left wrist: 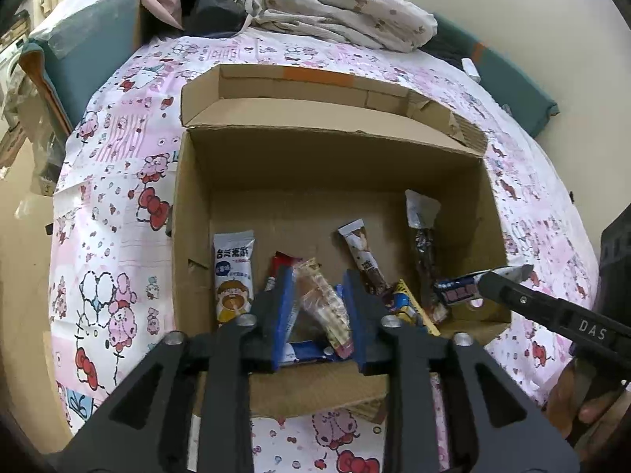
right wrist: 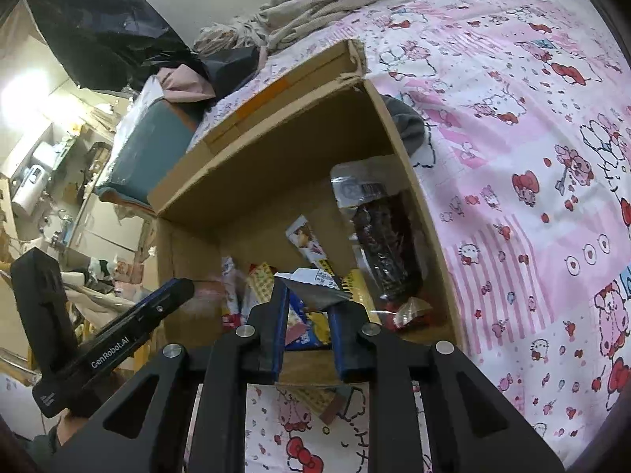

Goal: Organize snacks
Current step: 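Lower both held snacks into the box and open both grippers, then grasp another checkered wafer bar with the left gripper while the right grasps the FOOD rice cake pack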

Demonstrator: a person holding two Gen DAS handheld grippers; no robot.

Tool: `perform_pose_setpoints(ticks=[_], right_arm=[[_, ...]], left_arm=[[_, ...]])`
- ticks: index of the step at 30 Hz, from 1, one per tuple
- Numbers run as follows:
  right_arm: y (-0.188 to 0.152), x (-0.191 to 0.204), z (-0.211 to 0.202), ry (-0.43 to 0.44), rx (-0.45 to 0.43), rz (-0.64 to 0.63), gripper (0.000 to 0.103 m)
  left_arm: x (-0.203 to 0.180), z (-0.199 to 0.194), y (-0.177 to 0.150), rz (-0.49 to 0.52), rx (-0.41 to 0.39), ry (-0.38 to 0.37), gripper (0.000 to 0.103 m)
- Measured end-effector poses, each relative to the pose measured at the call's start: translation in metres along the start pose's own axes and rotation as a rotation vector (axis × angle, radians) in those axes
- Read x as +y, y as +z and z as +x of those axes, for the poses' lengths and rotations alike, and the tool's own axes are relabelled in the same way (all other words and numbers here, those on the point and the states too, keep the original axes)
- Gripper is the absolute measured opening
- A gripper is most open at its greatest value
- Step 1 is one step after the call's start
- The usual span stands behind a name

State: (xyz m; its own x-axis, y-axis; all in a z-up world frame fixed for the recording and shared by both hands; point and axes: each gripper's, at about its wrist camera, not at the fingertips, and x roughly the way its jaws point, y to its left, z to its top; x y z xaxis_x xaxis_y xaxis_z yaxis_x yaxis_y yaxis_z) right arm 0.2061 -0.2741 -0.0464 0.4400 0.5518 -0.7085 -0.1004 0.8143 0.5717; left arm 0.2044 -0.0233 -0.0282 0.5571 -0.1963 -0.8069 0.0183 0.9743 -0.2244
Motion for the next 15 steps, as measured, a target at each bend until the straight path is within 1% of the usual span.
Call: perform_pose_setpoints(ticks=[2, 3, 4, 5, 6, 8, 10, 15], right_arm=[[0.001, 0.001, -0.001, -0.005, -0.003, -0.007, 0.022], [0.001, 0.001, -0.002, -0.006, -0.005, -0.004, 0.023], [0.001, 0.001, -0.002, -0.007, -0.006, -0.001, 0.026], [0.002, -0.001, -0.003, -0.013, -0.007, 0.008, 0.036], [0.002, -0.001, -0.004, -0.017, -0.012, 0.014, 0.053], [0.003, -0.002, -0.008, -0.024, -0.039, 0.025, 0.071], [0.004, -0.002, -0.012, -0.028, -0.055, 0.022, 0.072], [0.003, -0.004, -0.018, -0.021, -0.062, 0.039, 0.072]], left_arm=[[-0.001, -0.003, 0.0, 0.001, -0.016, 0.008, 0.056], [-0.001, -0.005, 0.0, 0.003, -0.028, 0.014, 0.061], [-0.002, -0.008, 0.001, 0.001, -0.039, 0.018, 0.071], [-0.002, -0.01, 0.001, -0.001, -0.048, 0.022, 0.08], [-0.001, -0.012, 0.001, -0.005, -0.056, 0.029, 0.082], [0.0, -0.015, 0.002, -0.011, -0.068, 0.024, 0.083], [0.001, -0.016, 0.002, -0.014, -0.066, 0.027, 0.083], [0.002, -0.019, -0.001, -0.015, -0.069, 0.038, 0.083]])
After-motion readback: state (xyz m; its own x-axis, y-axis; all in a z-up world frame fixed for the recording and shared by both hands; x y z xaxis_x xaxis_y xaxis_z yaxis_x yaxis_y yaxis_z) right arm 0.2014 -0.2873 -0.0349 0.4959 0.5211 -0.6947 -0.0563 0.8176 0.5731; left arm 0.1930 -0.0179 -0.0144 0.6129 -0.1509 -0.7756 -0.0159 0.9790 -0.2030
